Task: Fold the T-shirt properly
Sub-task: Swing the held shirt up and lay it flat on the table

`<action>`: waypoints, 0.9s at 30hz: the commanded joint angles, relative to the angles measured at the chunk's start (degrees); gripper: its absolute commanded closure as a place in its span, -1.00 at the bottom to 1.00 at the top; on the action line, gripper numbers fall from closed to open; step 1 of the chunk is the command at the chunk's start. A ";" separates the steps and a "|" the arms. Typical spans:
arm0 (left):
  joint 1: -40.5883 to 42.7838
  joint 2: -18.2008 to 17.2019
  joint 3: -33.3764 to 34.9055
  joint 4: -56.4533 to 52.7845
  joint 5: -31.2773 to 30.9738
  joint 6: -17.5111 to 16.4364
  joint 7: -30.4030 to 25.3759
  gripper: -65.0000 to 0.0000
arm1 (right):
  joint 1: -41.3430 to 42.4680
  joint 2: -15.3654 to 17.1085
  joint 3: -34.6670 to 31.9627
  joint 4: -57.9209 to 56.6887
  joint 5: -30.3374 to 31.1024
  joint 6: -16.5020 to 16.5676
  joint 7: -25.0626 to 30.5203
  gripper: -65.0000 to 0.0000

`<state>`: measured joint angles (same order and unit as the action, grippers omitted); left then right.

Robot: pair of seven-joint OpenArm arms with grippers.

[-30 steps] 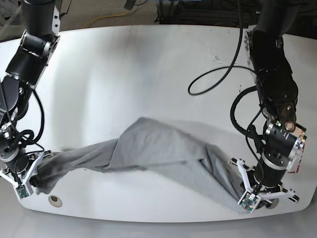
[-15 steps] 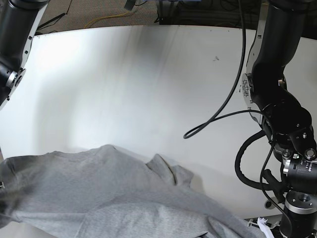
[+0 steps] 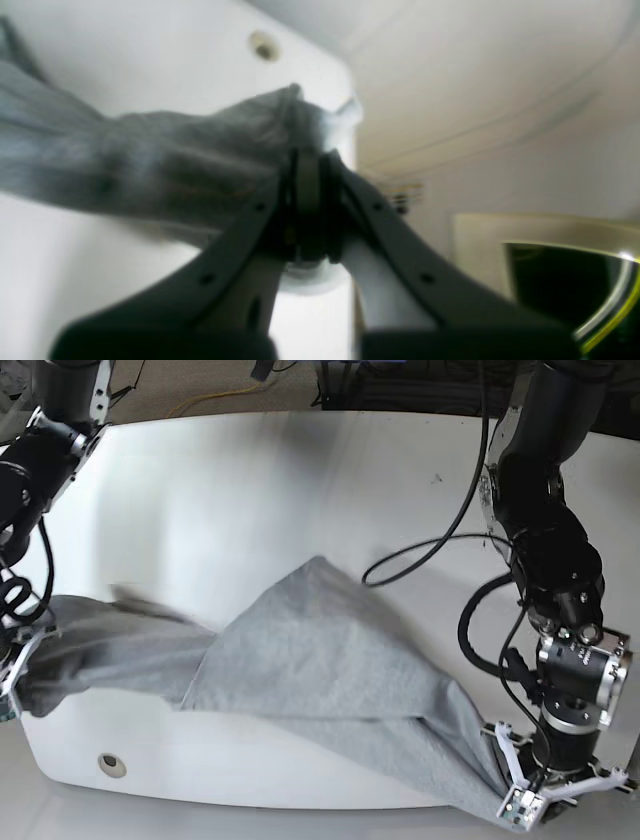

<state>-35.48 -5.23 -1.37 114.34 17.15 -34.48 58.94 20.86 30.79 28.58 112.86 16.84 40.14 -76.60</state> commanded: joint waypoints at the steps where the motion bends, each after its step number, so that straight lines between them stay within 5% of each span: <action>1: 2.83 -0.61 -0.26 0.95 0.83 0.59 -1.31 1.00 | -2.62 -1.64 3.03 1.91 -0.27 -0.14 0.95 1.00; 10: 28.85 -2.55 -8.44 0.51 0.66 0.59 -11.51 1.00 | -18.62 -14.21 9.09 2.79 -0.27 -0.14 0.95 1.00; 19: 43.53 -6.59 -15.03 -1.25 0.48 0.59 -20.04 1.00 | -27.24 -16.59 9.62 2.35 -0.45 -0.14 1.30 1.00; 27: 50.12 -8.61 -18.37 -2.39 0.22 0.06 -20.74 1.00 | -33.30 -18.35 9.44 1.82 -0.71 -0.14 4.20 1.00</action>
<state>14.85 -12.95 -18.63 111.72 17.34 -34.68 39.33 -12.36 11.97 37.89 114.21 15.88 40.07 -73.56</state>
